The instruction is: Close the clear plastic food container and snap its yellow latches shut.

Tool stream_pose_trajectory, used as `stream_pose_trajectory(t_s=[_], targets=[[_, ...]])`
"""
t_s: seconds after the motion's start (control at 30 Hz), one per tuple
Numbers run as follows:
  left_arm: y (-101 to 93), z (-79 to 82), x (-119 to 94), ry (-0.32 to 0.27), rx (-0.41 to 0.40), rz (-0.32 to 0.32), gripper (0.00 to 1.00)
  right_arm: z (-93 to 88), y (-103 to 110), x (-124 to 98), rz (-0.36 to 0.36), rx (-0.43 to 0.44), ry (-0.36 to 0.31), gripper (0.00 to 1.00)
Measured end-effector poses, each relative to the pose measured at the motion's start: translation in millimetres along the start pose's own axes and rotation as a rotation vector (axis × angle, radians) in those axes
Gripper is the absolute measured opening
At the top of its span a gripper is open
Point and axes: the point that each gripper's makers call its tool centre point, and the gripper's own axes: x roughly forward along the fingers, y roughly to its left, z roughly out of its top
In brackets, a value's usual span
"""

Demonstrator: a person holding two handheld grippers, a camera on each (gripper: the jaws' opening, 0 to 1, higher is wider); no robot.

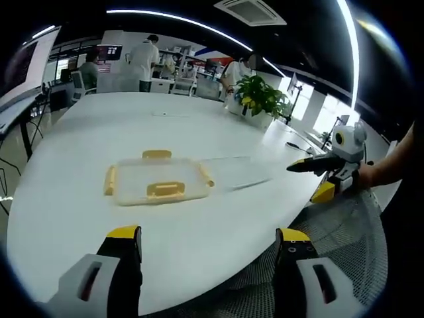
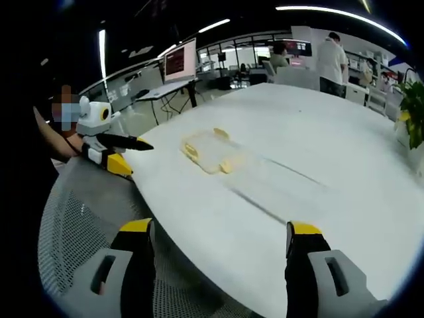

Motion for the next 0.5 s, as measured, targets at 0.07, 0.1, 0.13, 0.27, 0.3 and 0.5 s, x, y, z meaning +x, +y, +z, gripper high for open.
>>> stream_pose_trajectory(t_s=[0.07, 0.1, 0.13, 0.27, 0.3, 0.5], targets=[[1.5, 0.0, -0.4, 0.000, -0.002, 0.005, 0.79, -0.5, -1.6, 0.3, -0.007, 0.002, 0.006, 0.79], [2.6, -0.3, -0.6, -0.001, -0.012, 0.007, 0.79, -0.3, -2.3, 0.5, -0.009, 0.002, 0.008, 0.79], [3.3, -0.5, -0.9, -0.001, -0.017, 0.010, 0.79, -0.3, -2.6, 0.3, -0.009, 0.007, 0.007, 0.79], [4.0, -0.2, -1.6, -0.005, -0.018, 0.018, 0.80, -1.5, -2.0, -0.2, -0.007, 0.003, 0.014, 0.76], [5.1, 1.3, -2.0, -0.011, -0.017, 0.023, 0.80, -1.4, -3.1, -0.7, -0.013, 0.003, 0.018, 0.75], [3.4, 0.5, -1.0, -0.005, -0.019, 0.017, 0.82, -0.6, -6.5, -1.5, -0.020, 0.017, 0.008, 0.76]])
